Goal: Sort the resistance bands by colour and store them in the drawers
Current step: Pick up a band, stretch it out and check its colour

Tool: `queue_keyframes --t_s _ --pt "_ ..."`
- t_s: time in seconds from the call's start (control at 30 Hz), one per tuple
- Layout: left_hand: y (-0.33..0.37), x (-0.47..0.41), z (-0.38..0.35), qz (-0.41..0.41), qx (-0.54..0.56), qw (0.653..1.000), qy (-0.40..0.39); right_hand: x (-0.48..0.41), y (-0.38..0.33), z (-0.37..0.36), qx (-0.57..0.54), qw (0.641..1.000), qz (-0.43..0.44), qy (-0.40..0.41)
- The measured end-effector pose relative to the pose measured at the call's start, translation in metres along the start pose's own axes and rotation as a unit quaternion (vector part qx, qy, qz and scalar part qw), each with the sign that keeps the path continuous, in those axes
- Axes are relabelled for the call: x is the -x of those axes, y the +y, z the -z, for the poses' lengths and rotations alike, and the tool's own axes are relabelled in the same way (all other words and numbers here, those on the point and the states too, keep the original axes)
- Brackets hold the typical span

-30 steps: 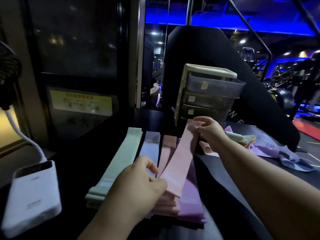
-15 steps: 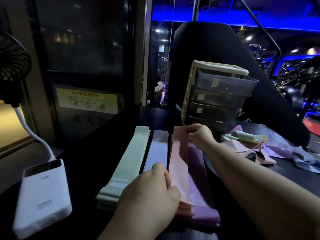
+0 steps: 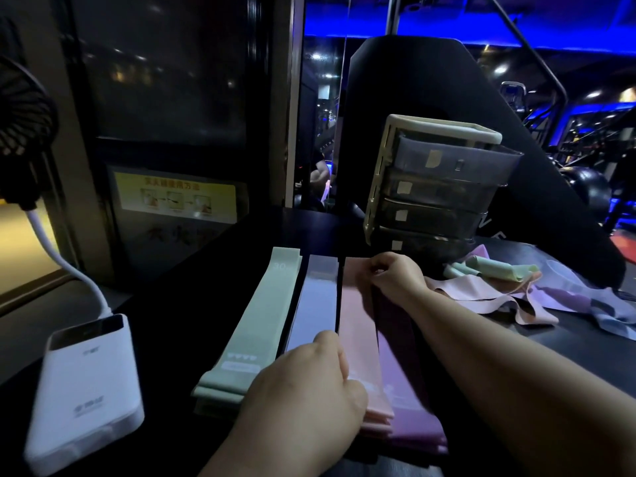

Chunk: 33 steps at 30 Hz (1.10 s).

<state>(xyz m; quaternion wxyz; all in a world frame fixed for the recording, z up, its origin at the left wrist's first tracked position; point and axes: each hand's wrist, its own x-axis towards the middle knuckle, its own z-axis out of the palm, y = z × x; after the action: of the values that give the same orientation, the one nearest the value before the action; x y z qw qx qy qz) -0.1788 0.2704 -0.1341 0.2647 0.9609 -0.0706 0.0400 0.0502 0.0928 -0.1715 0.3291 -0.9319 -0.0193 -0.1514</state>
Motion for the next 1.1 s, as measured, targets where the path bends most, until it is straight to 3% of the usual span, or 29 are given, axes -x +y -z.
queue_keyframes --t_s 0.27,0.63,0.9,1.1 --pt "-0.001 0.000 0.000 0.003 0.003 1.000 -0.012 0.001 0.000 -0.003 0.026 1.000 0.008 0.004" --pt "-0.002 -0.003 0.001 -0.005 0.031 0.999 0.038 0.009 0.000 0.015 0.000 1.000 0.015 0.023" --pt "0.005 -0.012 -0.005 0.006 0.041 0.995 0.093 0.032 0.019 0.054 -0.007 0.999 0.017 0.030" --pt "0.029 -0.015 -0.017 0.024 0.009 0.996 0.080 0.052 0.054 0.091 0.008 0.997 0.003 0.073"
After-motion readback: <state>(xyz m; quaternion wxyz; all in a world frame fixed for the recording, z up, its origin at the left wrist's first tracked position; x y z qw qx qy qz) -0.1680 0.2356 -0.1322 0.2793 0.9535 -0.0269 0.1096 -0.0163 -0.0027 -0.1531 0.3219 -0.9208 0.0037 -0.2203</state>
